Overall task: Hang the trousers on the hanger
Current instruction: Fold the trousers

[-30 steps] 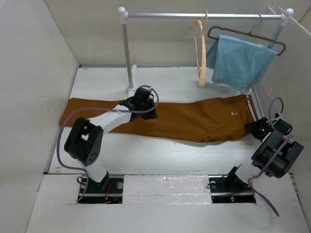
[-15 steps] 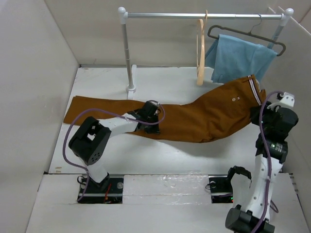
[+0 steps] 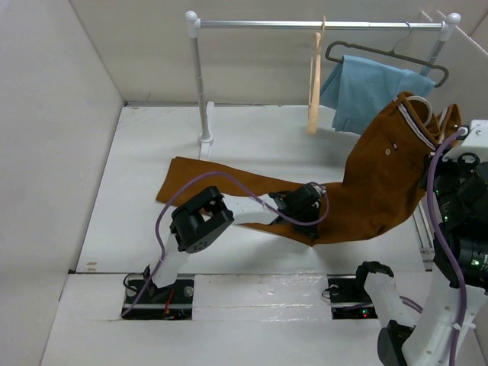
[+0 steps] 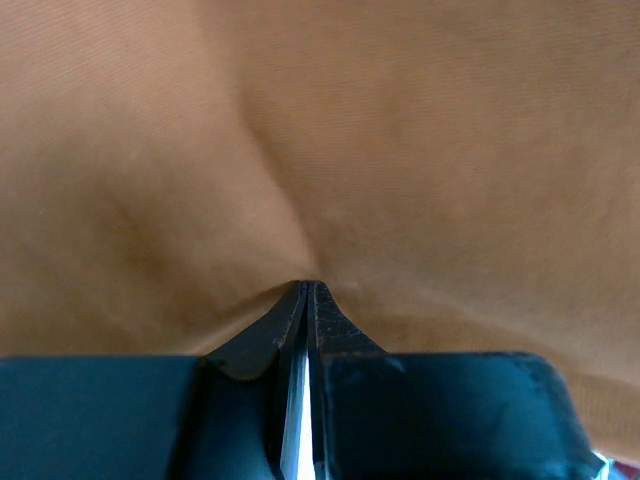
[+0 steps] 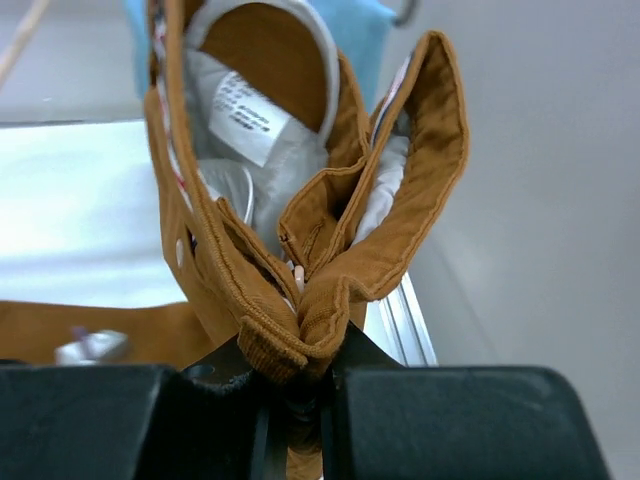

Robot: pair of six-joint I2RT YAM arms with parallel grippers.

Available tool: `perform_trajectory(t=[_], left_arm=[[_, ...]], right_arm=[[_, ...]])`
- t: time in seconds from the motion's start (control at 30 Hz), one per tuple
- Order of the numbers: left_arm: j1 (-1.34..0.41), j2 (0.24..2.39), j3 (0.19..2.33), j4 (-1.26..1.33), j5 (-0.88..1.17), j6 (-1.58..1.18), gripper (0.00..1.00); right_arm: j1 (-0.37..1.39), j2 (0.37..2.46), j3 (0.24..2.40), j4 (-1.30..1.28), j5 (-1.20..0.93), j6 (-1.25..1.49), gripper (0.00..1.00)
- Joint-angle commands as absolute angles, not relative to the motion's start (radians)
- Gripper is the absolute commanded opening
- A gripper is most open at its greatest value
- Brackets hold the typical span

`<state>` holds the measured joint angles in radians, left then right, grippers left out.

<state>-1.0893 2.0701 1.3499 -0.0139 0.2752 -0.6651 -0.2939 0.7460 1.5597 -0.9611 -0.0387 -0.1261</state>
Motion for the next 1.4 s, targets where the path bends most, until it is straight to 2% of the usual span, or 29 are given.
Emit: perform_trajectory(t=[0.0, 0.13, 0.23, 0.3, 0.4, 0.57, 0.67, 0.7, 0.83, 0.87, 1.07, 1.17, 1.3, 1.33, 1.37], left_arm=[[-1.172, 2.122, 1.439, -0.083, 0.299, -0.716, 0.0], [-1.19, 2.033, 1.373, -0.017, 0.27, -0.779, 0.02], [-1.178, 1.834, 1.273, -0.072, 0.112, -0.791, 0.17], [-1.163, 1.657, 1.221, -0.133, -0.058, -0.793, 0.19], [-1.099, 1.436, 1.181, -0.262, -0.204, -0.802, 0.23], [-0.831, 1.147, 1.105, -0.443, -0.252, -0.83, 0.23], [-0.692, 1.015, 1.083, -0.477, -0.239, -0.822, 0.23], [-0.579, 0.993, 1.083, -0.479, -0.221, -0.795, 0.23], [-0.313, 0.977, 1.111, -0.468, -0.057, -0.709, 0.23], [-0.235, 1.006, 1.141, -0.457, 0.025, -0.695, 0.23], [-0.224, 1.136, 1.319, -0.445, 0.064, -0.695, 0.23], [-0.224, 1.184, 1.394, -0.446, 0.095, -0.695, 0.22], [-0.224, 1.137, 1.313, -0.46, 0.011, -0.677, 0.23], [-0.224, 1.087, 1.172, -0.443, -0.026, -0.675, 0.21], [-0.224, 1.086, 1.17, -0.443, -0.005, -0.672, 0.21]], right_arm=[[-0.204, 0.781, 1.647, -0.953, -0.035, -0.204, 0.0], [-0.115, 0.761, 1.545, -0.944, -0.175, -0.209, 0.0], [-0.035, 0.724, 1.461, -0.891, -0.213, -0.178, 0.0], [0.01, 0.724, 1.428, -0.858, -0.235, -0.163, 0.0], [0.063, 0.732, 1.375, -0.804, -0.276, -0.124, 0.0], [0.176, 0.761, 1.227, -0.537, -0.342, 0.041, 0.0], [0.342, 0.827, 1.167, -0.378, -0.258, 0.11, 0.0], [0.392, 0.851, 1.167, -0.32, -0.208, 0.145, 0.0], [0.639, 1.033, 1.245, -0.232, 0.053, 0.176, 0.0], [0.726, 1.154, 1.294, -0.197, 0.169, 0.184, 0.0], [0.724, 1.35, 1.505, -0.242, 0.301, 0.204, 0.0], [0.724, 1.348, 1.543, -0.19, 0.357, 0.171, 0.0], [0.836, 1.422, 1.68, -0.267, 0.523, 0.127, 0.0], [0.836, 1.439, 1.687, -0.255, 0.511, 0.126, 0.0], [0.836, 1.439, 1.687, -0.256, 0.496, 0.127, 0.0]])
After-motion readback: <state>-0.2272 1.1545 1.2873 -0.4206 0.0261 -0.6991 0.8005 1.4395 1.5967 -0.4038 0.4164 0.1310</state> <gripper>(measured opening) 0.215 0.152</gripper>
